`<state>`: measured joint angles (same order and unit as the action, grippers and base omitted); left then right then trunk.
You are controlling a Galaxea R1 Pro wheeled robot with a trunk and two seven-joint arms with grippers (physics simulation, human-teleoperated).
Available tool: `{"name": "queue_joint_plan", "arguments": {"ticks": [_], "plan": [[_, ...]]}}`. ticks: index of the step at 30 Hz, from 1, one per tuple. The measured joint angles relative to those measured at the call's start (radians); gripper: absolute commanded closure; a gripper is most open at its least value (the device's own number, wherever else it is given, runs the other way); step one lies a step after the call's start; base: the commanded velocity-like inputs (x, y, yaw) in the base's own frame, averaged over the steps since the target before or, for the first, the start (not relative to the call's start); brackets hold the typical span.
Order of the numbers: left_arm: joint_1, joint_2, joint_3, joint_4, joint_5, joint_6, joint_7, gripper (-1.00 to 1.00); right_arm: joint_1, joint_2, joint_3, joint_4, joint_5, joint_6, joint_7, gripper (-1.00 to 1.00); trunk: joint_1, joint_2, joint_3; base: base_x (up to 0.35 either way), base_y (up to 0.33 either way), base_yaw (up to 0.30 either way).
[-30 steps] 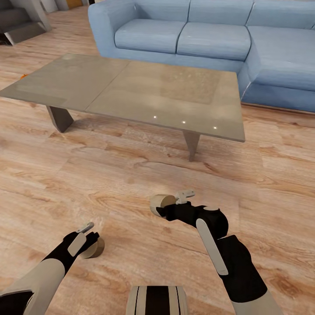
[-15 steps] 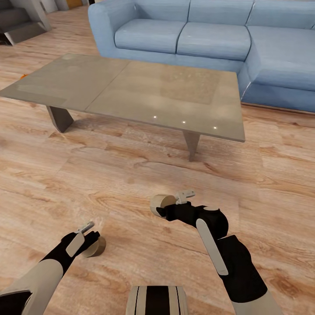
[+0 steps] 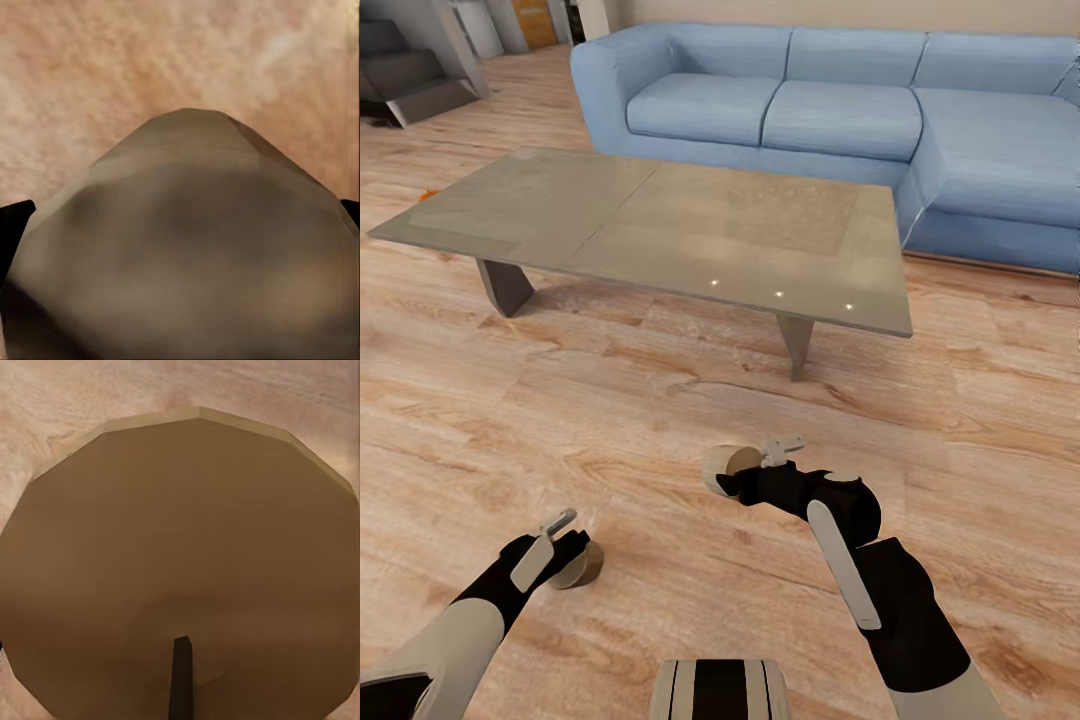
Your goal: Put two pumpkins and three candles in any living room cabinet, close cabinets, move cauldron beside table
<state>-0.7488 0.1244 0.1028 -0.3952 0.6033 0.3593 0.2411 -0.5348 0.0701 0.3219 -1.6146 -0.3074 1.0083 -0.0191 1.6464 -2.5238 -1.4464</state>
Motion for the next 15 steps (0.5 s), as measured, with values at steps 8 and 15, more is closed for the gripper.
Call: {"name": "queue_joint_plan", "arguments": {"ticks": [8, 15], "plan": [[0.073, -0.002, 0.004, -0.159, -0.001, 0.000, 0.001, 1.00, -0.001, 0.006, -0.002, 0.000, -0.001, 0.002, 0.000, 1.00, -0.004, 0.002, 0.031, 0.000, 0.000, 0.000], [0.328, -0.014, 0.018, -0.683, 0.021, 0.174, 0.029, 1.00, -0.002, 0.013, -0.004, 0.000, 0.000, 0.005, 0.000, 1.00, -0.007, 0.003, 0.058, 0.000, 0.000, 0.001]]}}
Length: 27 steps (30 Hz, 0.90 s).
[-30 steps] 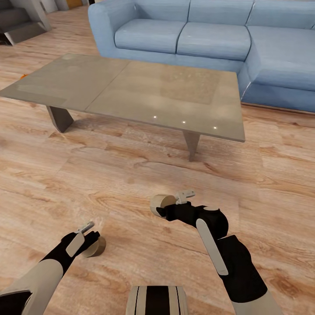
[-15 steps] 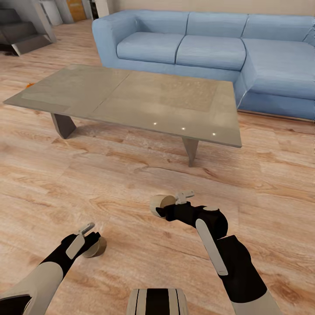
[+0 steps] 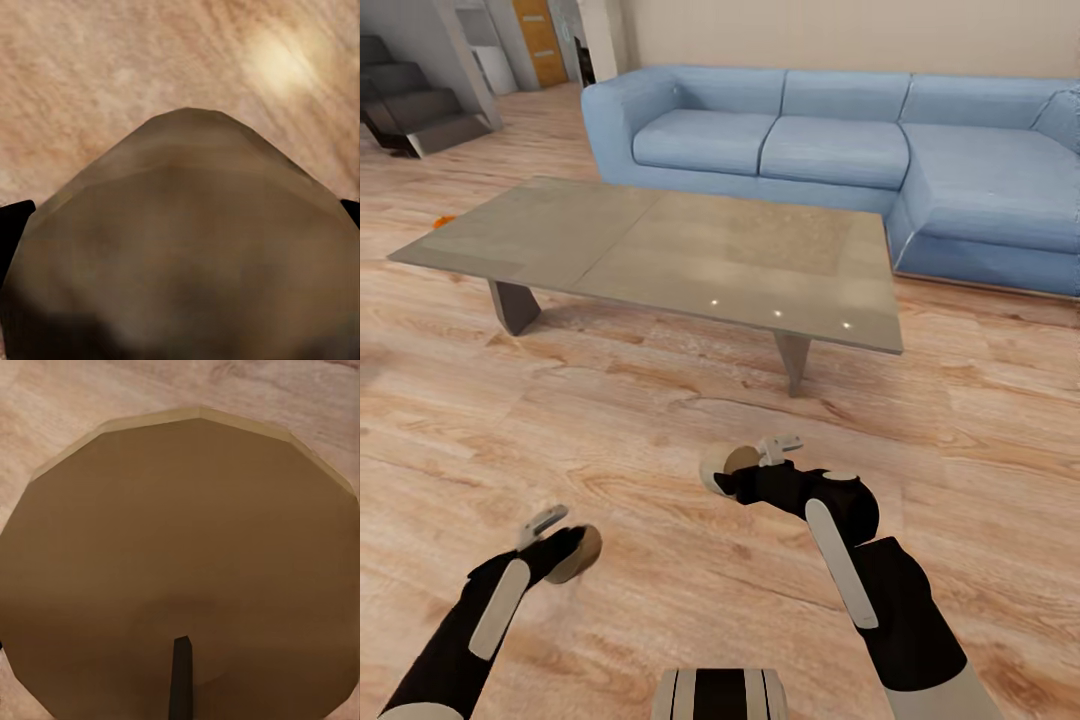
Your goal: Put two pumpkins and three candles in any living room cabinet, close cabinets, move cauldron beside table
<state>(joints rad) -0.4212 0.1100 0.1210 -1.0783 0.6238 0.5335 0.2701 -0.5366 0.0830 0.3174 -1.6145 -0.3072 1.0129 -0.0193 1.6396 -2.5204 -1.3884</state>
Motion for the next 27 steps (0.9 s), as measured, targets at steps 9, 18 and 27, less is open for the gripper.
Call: {"name": "queue_joint_plan", "arguments": {"ticks": [9, 18, 27], "plan": [[0.314, -0.036, 0.012, -0.442, 0.082, 0.071, 0.041, 1.00, -0.001, 0.001, -0.001, 0.000, 0.000, 0.003, 0.000, 1.00, -0.004, 0.002, 0.035, 0.000, 0.000, 0.202], [0.383, -0.069, 0.010, -0.432, 0.099, -0.074, 0.053, 1.00, 0.000, 0.001, 0.009, 0.000, -0.003, -0.002, 0.001, 1.00, -0.008, 0.004, 0.070, 0.000, 0.000, 0.298], [0.383, -0.088, 0.010, -0.426, 0.100, -0.089, 0.054, 1.00, 0.000, 0.001, 0.009, 0.000, -0.006, 0.001, 0.001, 1.00, -0.012, 0.006, 0.104, 0.000, 0.000, 0.300]]}}
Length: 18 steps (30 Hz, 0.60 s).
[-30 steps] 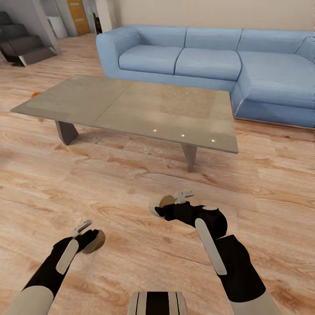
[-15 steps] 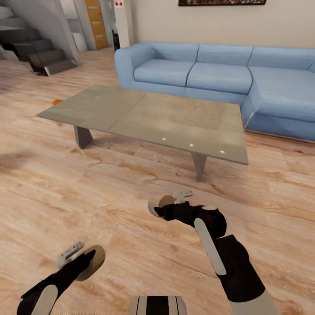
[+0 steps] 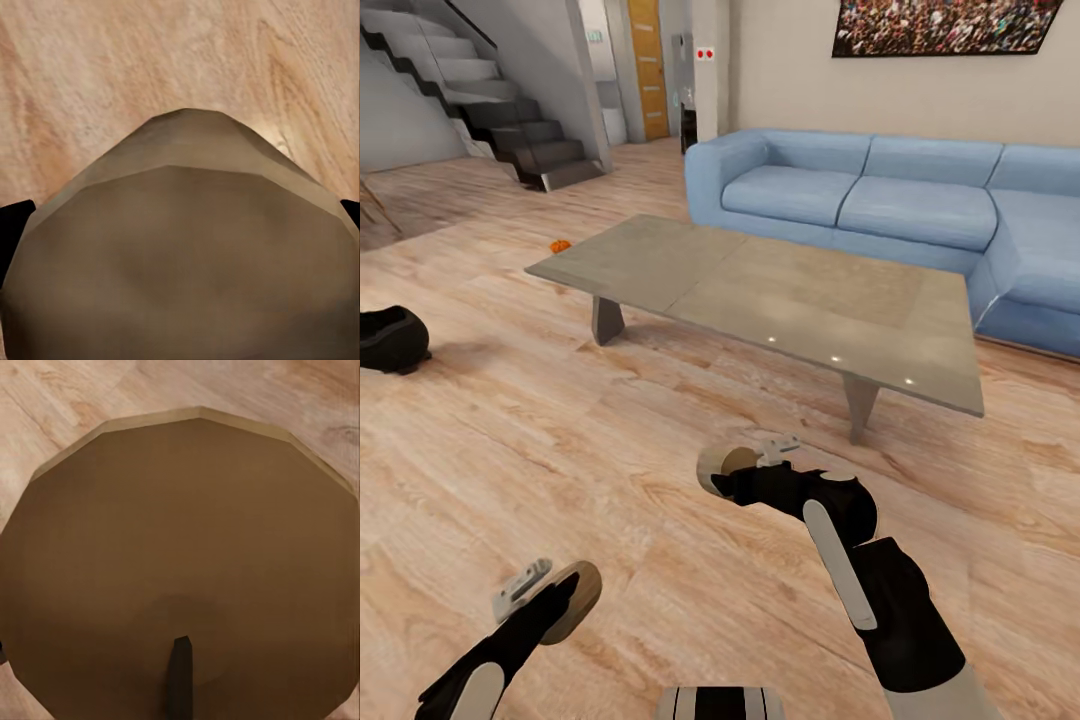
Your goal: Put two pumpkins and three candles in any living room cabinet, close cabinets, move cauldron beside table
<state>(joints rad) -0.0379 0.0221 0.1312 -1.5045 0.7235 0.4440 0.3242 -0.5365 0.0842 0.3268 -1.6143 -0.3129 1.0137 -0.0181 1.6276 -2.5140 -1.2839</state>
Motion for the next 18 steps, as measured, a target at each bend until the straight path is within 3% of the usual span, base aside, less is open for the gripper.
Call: {"name": "queue_joint_plan", "arguments": {"ticks": [18], "plan": [[0.000, -0.001, 0.001, 0.004, 0.000, 0.002, -0.007, 1.00, 0.000, 0.001, 0.002, 0.000, 0.000, 0.001, -0.001, 1.00, -0.008, 0.004, 0.070, 0.000, 0.000, 0.300]]}}
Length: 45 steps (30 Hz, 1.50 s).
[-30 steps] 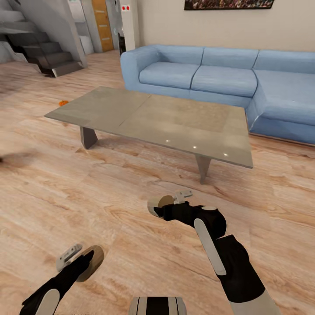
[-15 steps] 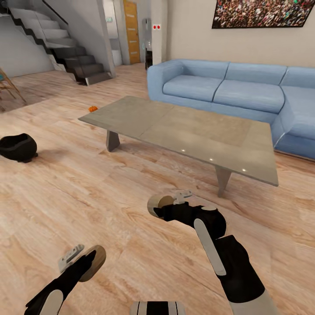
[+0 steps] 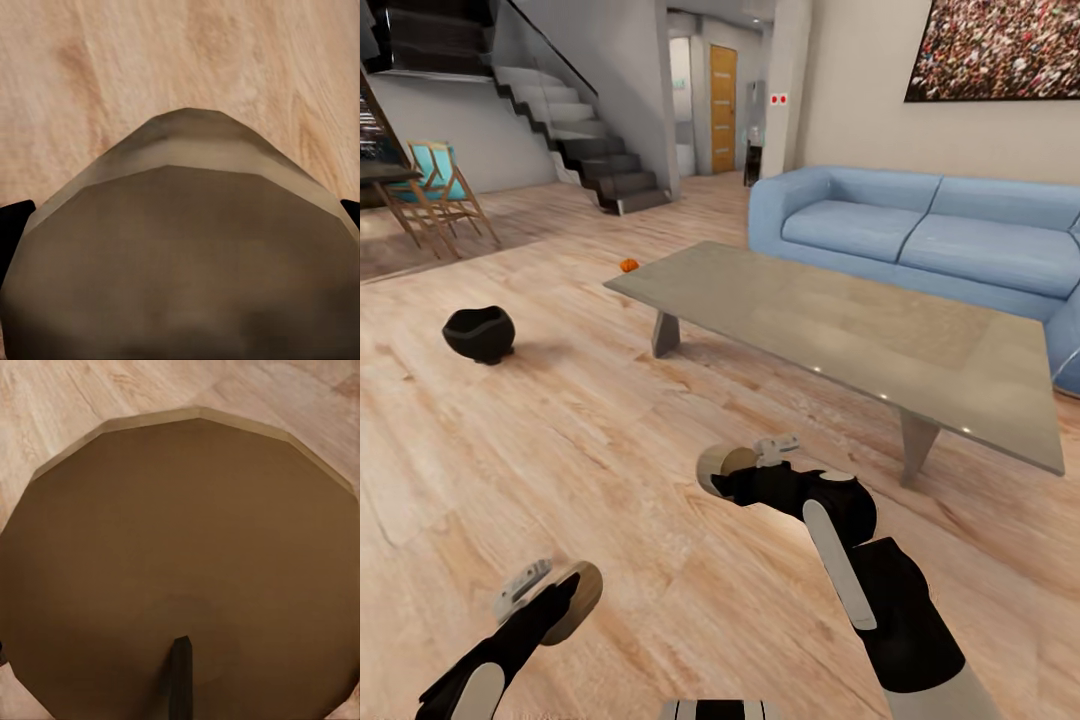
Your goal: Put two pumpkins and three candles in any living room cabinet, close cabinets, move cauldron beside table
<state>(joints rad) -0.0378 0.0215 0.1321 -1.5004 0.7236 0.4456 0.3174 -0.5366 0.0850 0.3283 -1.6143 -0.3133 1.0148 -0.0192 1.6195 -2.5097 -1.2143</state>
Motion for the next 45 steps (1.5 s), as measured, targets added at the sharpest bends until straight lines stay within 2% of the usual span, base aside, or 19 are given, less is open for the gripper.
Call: {"name": "queue_joint_plan", "arguments": {"ticks": [43, 45], "plan": [[0.000, 0.001, 0.002, 0.022, -0.005, -0.001, 0.009, 1.00, 0.000, 0.002, 0.002, 0.000, -0.001, -0.003, 0.000, 1.00, -0.019, 0.010, 0.166, 0.000, 0.000, 0.300], [0.000, 0.001, 0.003, 0.023, -0.004, -0.001, 0.009, 1.00, 0.000, 0.002, 0.002, 0.000, 0.000, -0.003, 0.000, 1.00, -0.027, 0.024, 0.173, 0.000, 0.000, 0.300]]}}
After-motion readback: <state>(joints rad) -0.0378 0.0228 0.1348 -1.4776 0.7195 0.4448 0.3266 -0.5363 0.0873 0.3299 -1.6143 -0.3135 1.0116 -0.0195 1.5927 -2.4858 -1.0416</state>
